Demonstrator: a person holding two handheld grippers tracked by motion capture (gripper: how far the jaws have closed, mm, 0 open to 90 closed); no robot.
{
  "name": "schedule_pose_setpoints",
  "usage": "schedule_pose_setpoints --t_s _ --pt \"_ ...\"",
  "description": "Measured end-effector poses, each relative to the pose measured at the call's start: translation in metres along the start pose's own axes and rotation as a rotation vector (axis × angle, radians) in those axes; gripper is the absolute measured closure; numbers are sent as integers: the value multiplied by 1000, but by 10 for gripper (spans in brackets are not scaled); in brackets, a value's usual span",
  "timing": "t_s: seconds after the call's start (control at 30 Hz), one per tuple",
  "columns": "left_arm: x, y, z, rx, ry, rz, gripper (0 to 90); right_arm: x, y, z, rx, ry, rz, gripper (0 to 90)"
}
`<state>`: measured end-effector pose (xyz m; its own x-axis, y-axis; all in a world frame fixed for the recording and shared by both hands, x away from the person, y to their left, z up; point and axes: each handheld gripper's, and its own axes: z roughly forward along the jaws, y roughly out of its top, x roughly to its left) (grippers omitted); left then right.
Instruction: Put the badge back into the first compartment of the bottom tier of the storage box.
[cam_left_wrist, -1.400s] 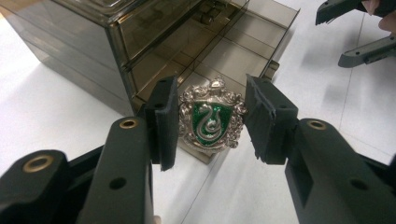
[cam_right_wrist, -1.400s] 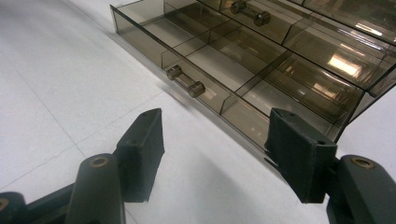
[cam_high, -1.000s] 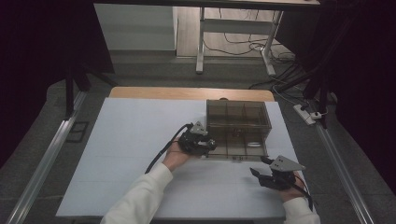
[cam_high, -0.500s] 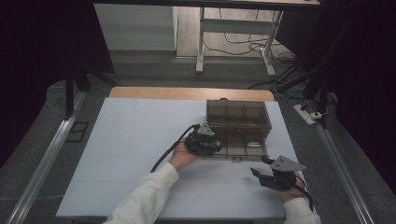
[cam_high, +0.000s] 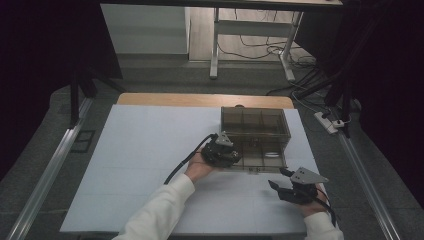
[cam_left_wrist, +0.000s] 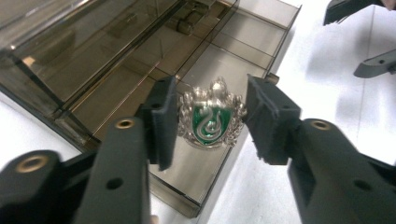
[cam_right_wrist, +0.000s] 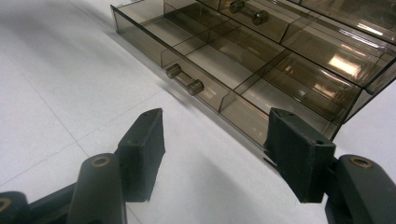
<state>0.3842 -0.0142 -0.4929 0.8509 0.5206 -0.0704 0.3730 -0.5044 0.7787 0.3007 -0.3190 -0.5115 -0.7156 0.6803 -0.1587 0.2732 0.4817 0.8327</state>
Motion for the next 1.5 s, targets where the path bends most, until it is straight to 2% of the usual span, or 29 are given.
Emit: schedule_pose_setpoints --t_s 0.1,0.23,0.37,0.67,0.97,1.13,1.5 --pt "0 0 -2 -5 19 -1 402 0 0 0 -1 2 0 371" --pt "0 -1 -9 -15 16 3 385 0 0 0 0 2 -1 371" --pt "1 -3 -15 -22 10 -9 376 1 0 0 3 1 -3 371" --pt "1 -11 -36 -18 13 -1 353 0 0 0 0 0 -2 371" --pt "2 -31 -63 -22 37 -1 341 1 1 1 5 -3 -7 370" --pt "3 -43 -78 -33 56 -22 329 3 3 2 2 -2 -8 369" --pt "6 -66 -100 -29 77 -36 319 2 4 4 1 2 -8 368"
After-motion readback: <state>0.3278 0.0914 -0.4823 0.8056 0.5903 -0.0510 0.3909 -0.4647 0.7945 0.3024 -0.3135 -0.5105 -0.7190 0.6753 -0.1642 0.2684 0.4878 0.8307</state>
